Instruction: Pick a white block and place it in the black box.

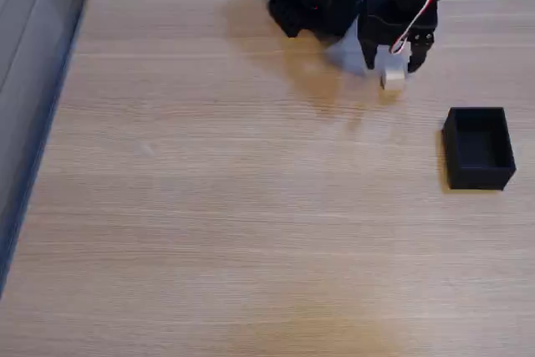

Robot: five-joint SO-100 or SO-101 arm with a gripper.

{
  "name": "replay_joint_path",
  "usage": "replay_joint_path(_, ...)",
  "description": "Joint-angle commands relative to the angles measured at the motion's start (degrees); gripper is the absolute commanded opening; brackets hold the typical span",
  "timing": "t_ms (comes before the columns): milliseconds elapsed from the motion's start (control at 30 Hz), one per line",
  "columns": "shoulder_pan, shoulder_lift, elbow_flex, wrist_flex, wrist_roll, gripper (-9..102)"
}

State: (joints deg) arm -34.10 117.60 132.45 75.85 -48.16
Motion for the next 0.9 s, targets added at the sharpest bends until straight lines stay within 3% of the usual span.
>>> replay_joint_path(0, -1.14, -0.18, -2.02, 0.88, 0.97, 28)
replay_joint_path(867, -0.35, -3.87, 4.75, -6.94, -0.26, 27)
